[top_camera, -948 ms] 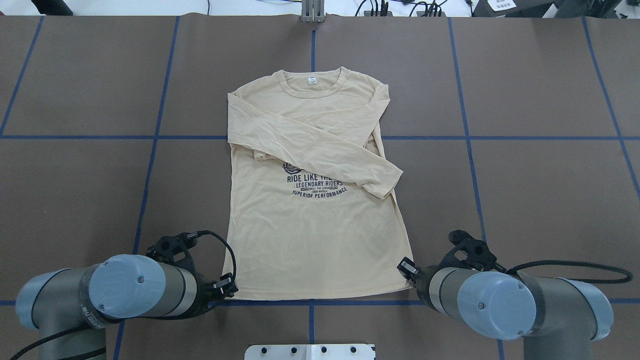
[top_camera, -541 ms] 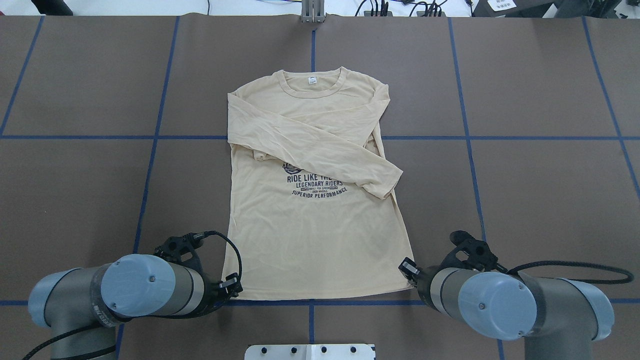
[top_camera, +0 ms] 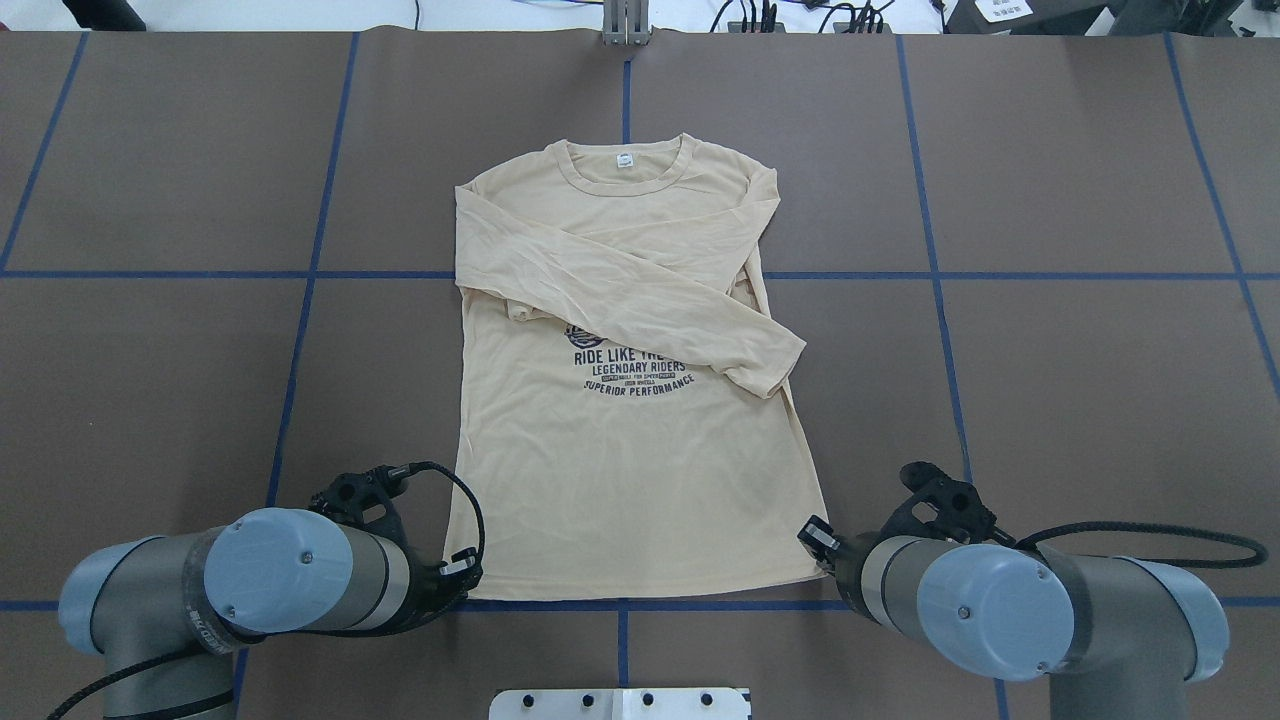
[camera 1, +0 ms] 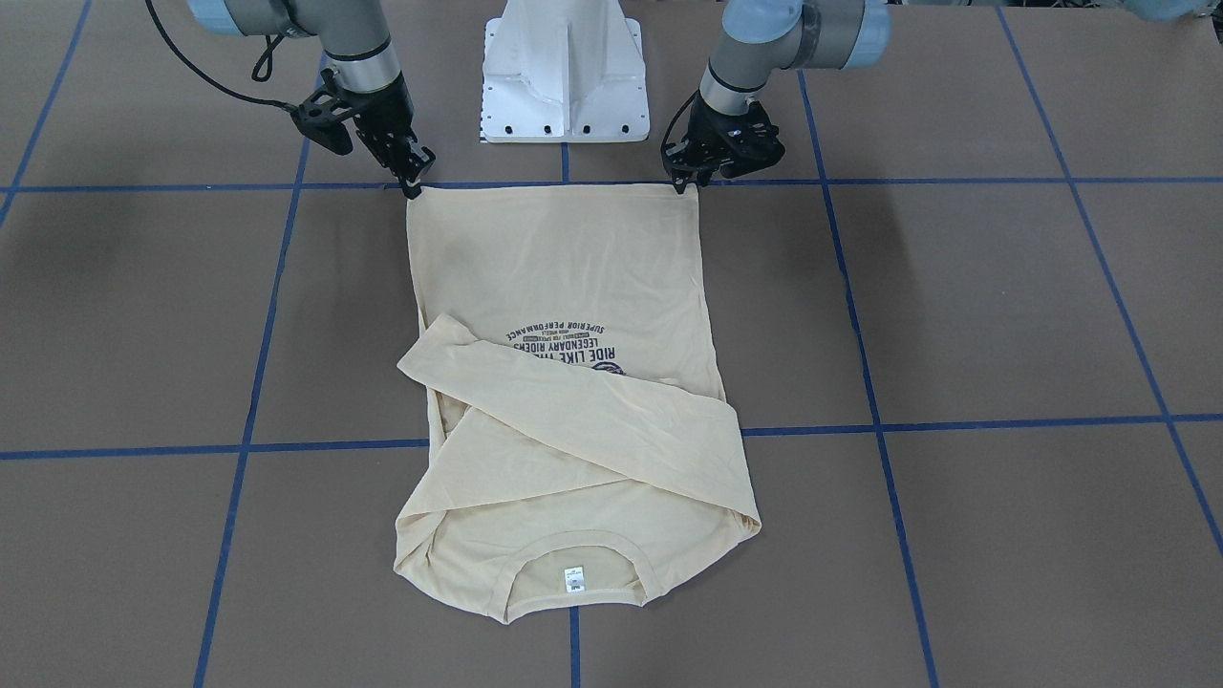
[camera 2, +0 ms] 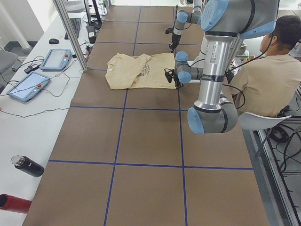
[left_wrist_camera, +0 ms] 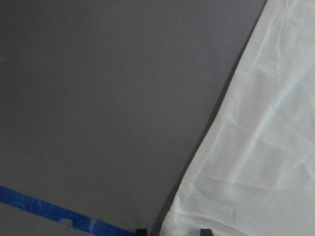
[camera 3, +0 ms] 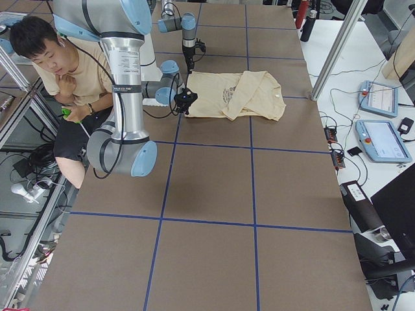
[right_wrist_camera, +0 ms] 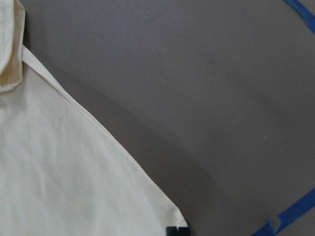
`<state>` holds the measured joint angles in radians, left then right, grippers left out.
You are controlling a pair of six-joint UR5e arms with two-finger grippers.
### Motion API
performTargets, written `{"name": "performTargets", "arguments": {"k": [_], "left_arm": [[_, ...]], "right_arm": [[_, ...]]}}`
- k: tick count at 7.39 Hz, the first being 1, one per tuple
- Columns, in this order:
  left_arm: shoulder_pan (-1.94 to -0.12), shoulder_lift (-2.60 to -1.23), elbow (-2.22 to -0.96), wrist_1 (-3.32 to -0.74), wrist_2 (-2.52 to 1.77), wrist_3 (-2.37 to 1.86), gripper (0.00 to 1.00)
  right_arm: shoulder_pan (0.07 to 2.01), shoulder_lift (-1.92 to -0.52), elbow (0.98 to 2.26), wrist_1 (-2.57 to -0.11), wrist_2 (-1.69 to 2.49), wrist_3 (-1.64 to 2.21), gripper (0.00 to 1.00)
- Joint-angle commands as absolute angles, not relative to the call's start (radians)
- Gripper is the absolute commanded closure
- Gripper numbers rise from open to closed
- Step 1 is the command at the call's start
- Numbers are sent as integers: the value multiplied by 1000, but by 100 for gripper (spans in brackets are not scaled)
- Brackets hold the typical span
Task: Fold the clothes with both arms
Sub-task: 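Grasp the hem corners nearest the robot with both grippers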
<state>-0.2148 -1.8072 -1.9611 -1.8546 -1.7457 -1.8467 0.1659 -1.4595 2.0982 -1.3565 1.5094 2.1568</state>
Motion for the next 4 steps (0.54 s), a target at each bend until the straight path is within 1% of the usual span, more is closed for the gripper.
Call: {"name": "performTargets", "arguments": {"k": [1,2,4], "left_arm": [[-215,-1807,-1967,-1855,-1749,-1853,100],[-221,-1804,-2005,-1852,-1752,-1853,100],[-229,-1773,-2144,-1813,-1753,-1853,100]], "right_arm": [[167,-1459,2102,-1358,1508,2157,100],[169,-1460,2115,-1358,1509,2157,100],[170,-1517,2216,-1359,1509,2157,100]]}}
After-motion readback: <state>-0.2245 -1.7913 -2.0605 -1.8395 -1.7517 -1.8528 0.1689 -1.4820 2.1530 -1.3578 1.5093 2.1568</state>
